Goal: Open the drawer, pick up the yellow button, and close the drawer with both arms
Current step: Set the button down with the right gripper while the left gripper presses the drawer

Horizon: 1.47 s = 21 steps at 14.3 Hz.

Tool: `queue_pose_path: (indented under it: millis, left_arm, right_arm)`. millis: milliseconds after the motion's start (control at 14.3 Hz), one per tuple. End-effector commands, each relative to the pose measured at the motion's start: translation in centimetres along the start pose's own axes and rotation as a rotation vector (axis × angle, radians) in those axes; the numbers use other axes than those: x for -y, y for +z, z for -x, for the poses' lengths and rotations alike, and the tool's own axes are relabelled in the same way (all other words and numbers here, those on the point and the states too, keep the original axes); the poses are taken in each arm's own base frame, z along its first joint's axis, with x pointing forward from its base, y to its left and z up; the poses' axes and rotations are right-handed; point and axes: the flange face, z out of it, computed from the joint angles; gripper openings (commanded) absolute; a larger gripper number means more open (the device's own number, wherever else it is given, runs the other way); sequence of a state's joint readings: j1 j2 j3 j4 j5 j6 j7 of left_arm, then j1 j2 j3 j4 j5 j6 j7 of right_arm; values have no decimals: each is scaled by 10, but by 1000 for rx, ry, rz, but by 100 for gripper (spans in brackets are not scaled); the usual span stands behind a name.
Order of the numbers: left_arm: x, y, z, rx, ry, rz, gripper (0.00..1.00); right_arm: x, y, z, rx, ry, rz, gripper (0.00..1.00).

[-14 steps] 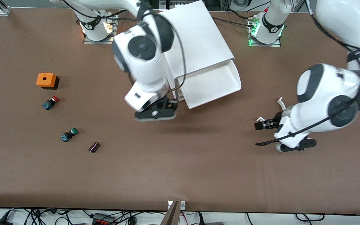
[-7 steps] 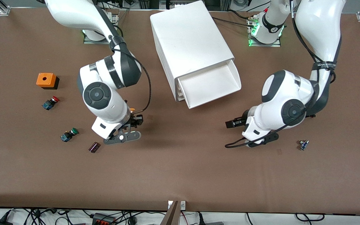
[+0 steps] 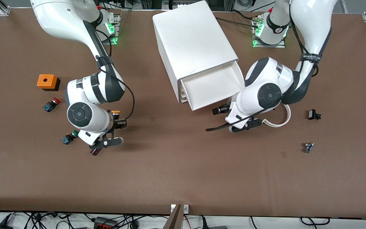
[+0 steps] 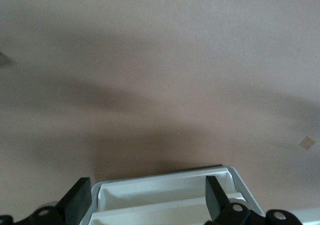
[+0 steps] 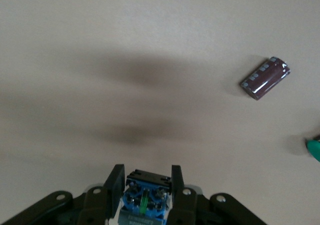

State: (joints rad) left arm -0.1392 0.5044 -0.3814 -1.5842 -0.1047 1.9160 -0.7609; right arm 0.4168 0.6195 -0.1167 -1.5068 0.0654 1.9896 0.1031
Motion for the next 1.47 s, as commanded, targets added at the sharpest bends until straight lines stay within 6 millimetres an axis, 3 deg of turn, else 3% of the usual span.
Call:
queue_pose_path:
  millis: [0, 210, 489, 769, 1048, 1118, 1188, 1258, 1397]
  left_arm:
    - [-8, 3, 35, 15, -10, -5, 100]
    - [-17, 23, 67, 48, 25, -38, 100]
    - [-26, 31, 90, 79, 58, -63, 100]
    - [-33, 38, 113, 125, 109, -101, 100]
    - [-35, 41, 117, 139, 120, -105, 100]
    - [-36, 42, 118, 139, 122, -105, 100]
    - [-36, 41, 117, 139, 124, -104, 100]
    - [-36, 40, 117, 138, 124, -101, 100]
    - [-33, 32, 108, 129, 125, -88, 100]
  right_arm:
    - [-10, 18, 31, -31, -34, -30, 13]
    - [-10, 46, 41, -82, -35, -29, 13]
    - [-13, 77, 48, -114, -199, -16, 13]
    - [-13, 86, 46, -141, -291, -6, 13]
    - [-16, 102, 46, -135, -302, -5, 14]
    - [-18, 104, 45, -132, -296, -4, 23]
    - [-20, 105, 44, -130, -284, -6, 47]
    - [-23, 103, 43, -130, -237, -26, 95]
    - [-22, 83, 35, -148, -191, -64, 100]
